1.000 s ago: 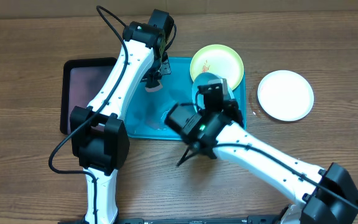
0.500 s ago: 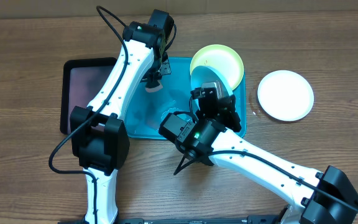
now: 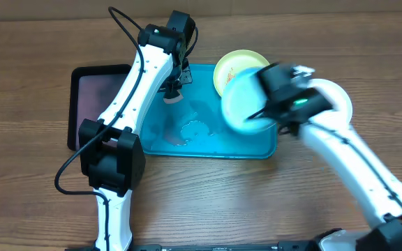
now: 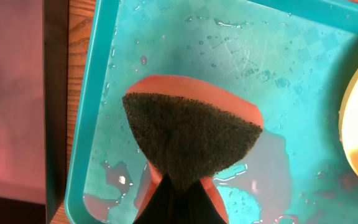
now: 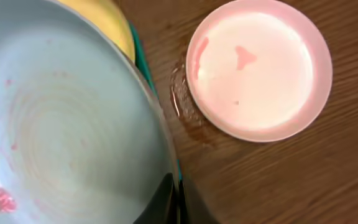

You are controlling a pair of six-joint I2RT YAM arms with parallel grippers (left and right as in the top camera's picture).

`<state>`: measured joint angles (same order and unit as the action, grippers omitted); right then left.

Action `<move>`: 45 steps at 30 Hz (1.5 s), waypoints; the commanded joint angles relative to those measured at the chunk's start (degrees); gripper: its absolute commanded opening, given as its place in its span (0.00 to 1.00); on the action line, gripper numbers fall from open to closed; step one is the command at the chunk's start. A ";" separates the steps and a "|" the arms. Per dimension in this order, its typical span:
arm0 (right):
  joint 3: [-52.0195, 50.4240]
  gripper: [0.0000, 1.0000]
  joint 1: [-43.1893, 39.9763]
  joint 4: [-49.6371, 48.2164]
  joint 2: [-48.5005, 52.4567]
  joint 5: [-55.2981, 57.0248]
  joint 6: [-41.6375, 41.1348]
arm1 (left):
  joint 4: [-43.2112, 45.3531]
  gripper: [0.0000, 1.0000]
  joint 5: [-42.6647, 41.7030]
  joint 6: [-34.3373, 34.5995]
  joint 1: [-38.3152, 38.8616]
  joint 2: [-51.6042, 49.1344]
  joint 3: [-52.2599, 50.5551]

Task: Clean dirty plates on tray and stack at the side
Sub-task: 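Stack the light-blue plate onto the white plate beside the tray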

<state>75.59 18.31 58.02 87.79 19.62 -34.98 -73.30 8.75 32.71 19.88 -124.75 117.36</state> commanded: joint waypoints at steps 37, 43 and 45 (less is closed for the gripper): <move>1.33 0.04 -37.94 -4.66 23.74 -22.29 8.70 | 0.04 0.04 -0.26 0.72 0.28 -0.09 -0.37; 5.57 0.27 -37.68 0.74 23.32 -24.83 9.84 | 0.07 0.04 -0.26 0.72 0.28 -0.09 -0.37; 9.35 0.31 -36.98 2.86 23.23 -27.50 12.50 | 0.07 0.04 -0.24 0.72 0.28 -0.09 -0.37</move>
<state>79.35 -19.51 60.23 111.50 -4.29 -26.00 -73.30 8.78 32.71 19.88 -124.75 117.36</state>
